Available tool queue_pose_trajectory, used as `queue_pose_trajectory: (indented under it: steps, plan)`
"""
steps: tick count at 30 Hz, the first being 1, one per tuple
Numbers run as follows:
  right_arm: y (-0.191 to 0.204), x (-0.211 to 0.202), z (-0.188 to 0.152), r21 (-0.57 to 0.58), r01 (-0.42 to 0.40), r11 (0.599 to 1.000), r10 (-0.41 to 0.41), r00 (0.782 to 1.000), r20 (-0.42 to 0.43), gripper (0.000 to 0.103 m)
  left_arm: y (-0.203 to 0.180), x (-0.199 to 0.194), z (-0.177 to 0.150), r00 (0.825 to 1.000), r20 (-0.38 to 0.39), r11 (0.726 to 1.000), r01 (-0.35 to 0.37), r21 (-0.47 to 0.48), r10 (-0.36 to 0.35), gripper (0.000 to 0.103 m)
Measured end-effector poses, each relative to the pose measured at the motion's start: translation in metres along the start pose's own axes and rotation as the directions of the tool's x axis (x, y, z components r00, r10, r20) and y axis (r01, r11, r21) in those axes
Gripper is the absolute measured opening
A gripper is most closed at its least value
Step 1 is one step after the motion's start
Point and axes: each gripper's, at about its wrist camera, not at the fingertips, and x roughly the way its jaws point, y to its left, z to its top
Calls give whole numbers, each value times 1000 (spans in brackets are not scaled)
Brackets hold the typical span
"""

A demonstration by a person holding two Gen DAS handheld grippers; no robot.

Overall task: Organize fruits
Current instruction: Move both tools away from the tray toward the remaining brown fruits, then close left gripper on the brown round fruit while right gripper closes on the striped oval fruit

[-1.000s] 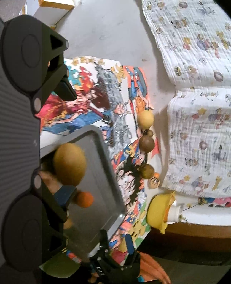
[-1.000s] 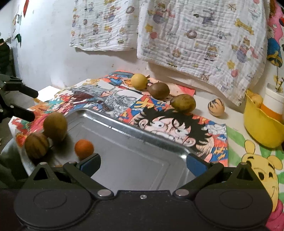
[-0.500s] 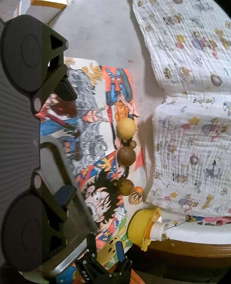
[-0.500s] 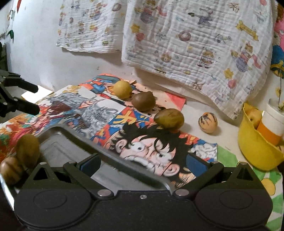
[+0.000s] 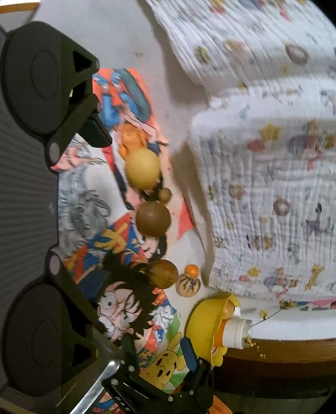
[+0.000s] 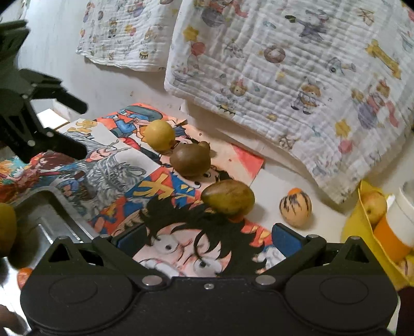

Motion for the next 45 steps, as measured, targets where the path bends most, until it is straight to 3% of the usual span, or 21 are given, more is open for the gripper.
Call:
queue_pose_trajectory:
  steps: [16, 25, 31, 36, 39, 45]
  plan:
    - [-8, 53, 11, -55, 4, 998, -5, 1000, -30, 102, -1, 83, 48, 998, 6, 989, 54, 136, -55, 102]
    - [-8, 59, 13, -90, 19, 996, -22, 999, -29, 102, -2, 96, 59, 994, 42, 985, 91, 143, -98, 102]
    - [-26, 54, 10, -102, 83, 991, -87, 996, -36, 102, -12, 97, 62, 987, 71, 977, 132, 166, -146, 102]
    - [-54, 52, 4, -6, 154, 988, -154, 987, -41, 102, -25, 101, 61, 977, 76, 964, 184, 195, -201, 102]
    - [-73, 54, 1, 120, 153, 981, -149, 988, -38, 102, -38, 106, 57, 972, 67, 949, 203, 240, -224, 102]
    - [-101, 66, -5, 380, 138, 915, -138, 990, -27, 101, -59, 115, 45, 973, 54, 927, 194, 320, -223, 102]
